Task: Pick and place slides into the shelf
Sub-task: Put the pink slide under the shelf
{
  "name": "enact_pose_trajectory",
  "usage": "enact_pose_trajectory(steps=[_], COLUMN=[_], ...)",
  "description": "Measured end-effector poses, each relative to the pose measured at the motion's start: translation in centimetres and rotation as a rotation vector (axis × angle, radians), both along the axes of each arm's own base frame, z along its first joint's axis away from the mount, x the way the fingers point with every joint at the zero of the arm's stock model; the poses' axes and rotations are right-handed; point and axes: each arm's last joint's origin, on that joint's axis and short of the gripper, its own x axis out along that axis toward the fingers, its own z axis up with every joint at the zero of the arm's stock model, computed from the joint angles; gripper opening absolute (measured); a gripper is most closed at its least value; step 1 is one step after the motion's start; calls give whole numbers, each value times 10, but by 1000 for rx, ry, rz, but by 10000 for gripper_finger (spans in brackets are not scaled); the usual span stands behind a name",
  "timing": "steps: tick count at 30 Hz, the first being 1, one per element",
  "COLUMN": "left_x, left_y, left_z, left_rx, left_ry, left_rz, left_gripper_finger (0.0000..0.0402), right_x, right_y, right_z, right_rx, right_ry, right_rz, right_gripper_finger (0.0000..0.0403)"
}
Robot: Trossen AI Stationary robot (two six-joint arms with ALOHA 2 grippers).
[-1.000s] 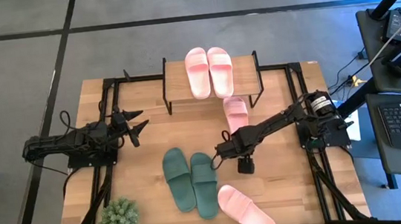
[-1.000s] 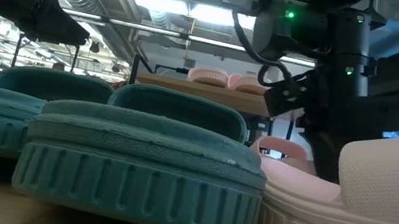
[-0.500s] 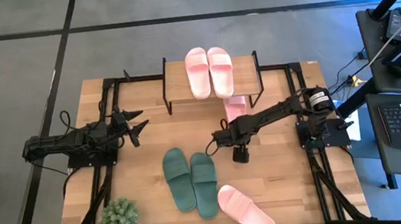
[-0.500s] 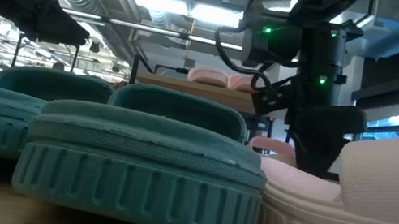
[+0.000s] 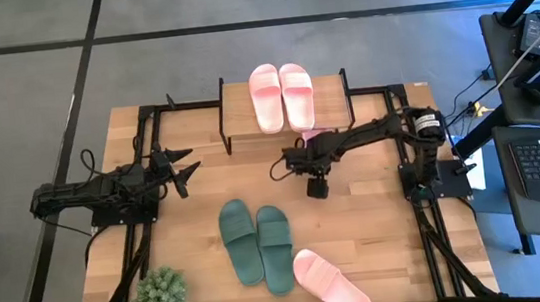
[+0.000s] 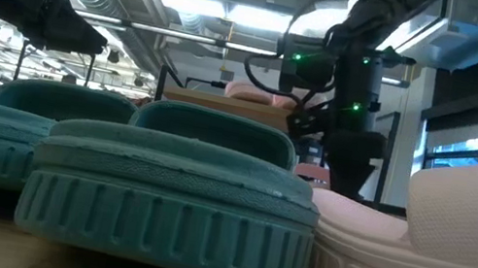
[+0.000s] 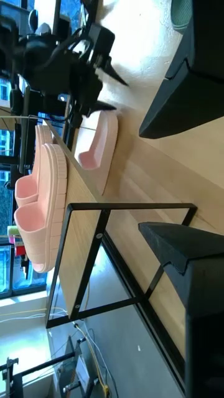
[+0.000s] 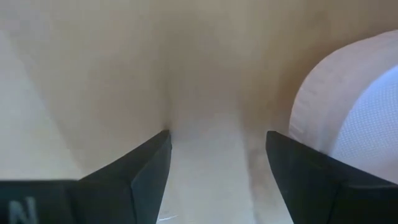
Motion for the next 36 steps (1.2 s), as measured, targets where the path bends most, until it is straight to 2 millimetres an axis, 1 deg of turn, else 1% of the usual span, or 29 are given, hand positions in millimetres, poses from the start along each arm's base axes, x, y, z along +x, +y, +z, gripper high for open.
enact_pose_trajectory(steps=[4, 9, 13, 17, 21, 27, 30, 36], left_x=[0, 0, 0, 0, 0, 0, 0, 0], left_y=[0, 0, 0, 0, 0, 0, 0, 0], left_z=[0, 0, 0, 0, 0, 0, 0, 0], left_rx=[-1, 0, 0, 0, 0, 0, 0, 0], left_ry=[0, 0, 0, -1, 0, 0, 0, 0], left_rz=[0, 0, 0, 0, 0, 0, 0, 0], left_gripper_finger=[224, 224, 224, 224, 224, 224, 224, 224], right_x=[-1, -2, -3, -2, -2, -5, -8, -17], right_y=[-12, -19, -18, -10, 2, 26, 45, 92], right_z=[0, 0, 0, 0, 6, 27, 40, 62], right_rx=[-1, 3, 6, -4, -2, 4, 7, 24], right_ry=[-4, -4, -2, 7, 0, -53, -96, -175], right_rz=[-18, -26, -28, -10, -4, 8, 37, 170], right_gripper_finger=[261, 261, 261, 261, 261, 261, 261, 261])
